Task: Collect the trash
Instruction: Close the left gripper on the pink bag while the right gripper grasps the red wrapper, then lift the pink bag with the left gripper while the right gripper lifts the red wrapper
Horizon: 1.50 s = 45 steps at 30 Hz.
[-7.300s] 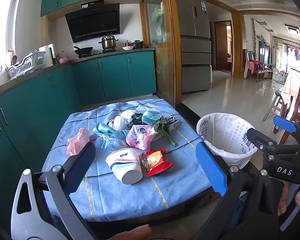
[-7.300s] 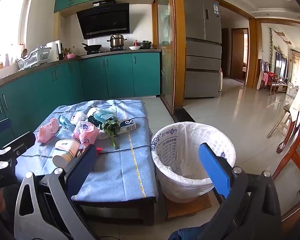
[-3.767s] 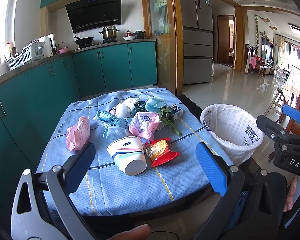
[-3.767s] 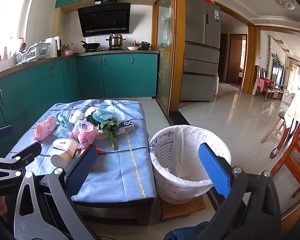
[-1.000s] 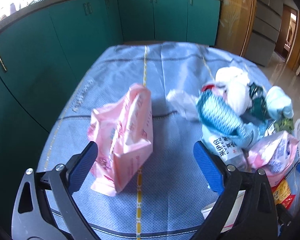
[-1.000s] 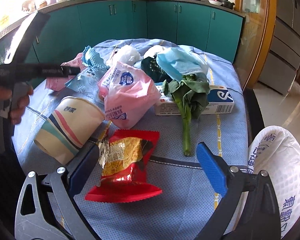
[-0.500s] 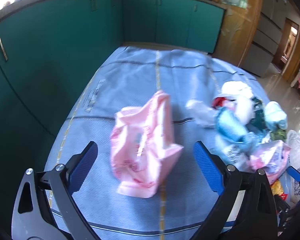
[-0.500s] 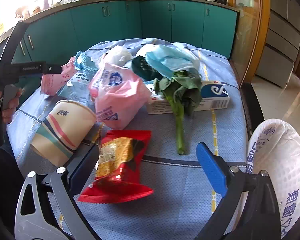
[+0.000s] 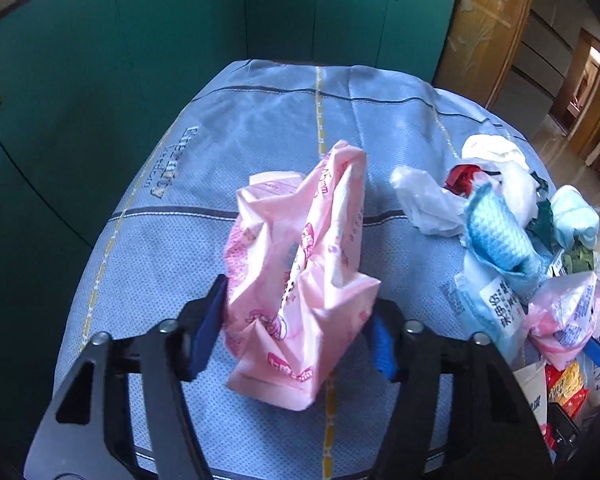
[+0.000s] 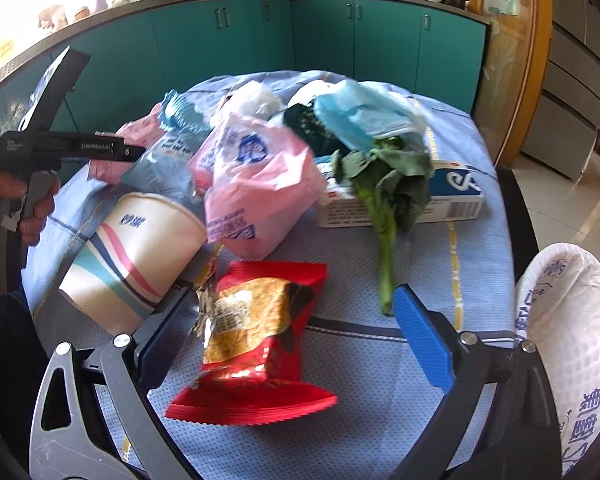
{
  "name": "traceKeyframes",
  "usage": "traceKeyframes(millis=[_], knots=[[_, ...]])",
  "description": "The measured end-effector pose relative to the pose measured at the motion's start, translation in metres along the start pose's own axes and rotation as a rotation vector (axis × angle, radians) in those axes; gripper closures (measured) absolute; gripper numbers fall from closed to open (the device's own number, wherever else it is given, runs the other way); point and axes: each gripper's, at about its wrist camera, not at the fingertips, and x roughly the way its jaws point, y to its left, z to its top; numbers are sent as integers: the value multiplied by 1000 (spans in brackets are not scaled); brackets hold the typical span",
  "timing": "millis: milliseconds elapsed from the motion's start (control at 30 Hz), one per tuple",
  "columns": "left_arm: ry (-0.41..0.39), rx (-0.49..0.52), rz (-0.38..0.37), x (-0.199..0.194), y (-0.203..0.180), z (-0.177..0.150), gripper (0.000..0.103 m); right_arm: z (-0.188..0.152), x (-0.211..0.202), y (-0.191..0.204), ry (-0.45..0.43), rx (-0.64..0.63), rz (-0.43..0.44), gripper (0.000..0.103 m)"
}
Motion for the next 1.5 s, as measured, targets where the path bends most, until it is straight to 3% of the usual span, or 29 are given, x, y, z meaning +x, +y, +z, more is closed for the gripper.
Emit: traceKeyframes(millis=[133,233,300,367,500,700,933,1033,1100,1167,1333,1500], knots=[[-15,8,-10,-7,-1,-1,45,-4,6,9,22,-33,-10,7],[-48,10,-12,-17,-2,0,45,-9,9,14,33,-51,-1,21],[-70,17,-8,-23,-2,0,46,-10,7,18,18,-60,-1,39],[-87,19,-4,-26,-4,0,47,-10,4,19,5,-56,25,50],[-153,-19,-33,-41,2,4,48,-10,-1,13,-11,-26,41,53],[-249,-56,-53,-60,4,7,48,-5,-13,0,-35,5,34,53],[-270,-24,-56,-64,-6,6,48,-9,-16,-15,-19,47,6,52],[-271,-19,-61,-65,-7,3,48,-9,-15,-19,-19,65,-5,43],[-269,-18,-62,-65,-7,2,48,-9,-16,-18,-28,62,-31,22],[-268,-19,-62,-66,-5,0,47,-9,-20,-11,-48,27,-75,16],[-265,-23,-57,-65,-5,0,47,-9,-11,2,-21,-52,-128,15],[-284,-15,-60,-69,-8,-1,47,-12,-2,1,8,-40,-108,17]])
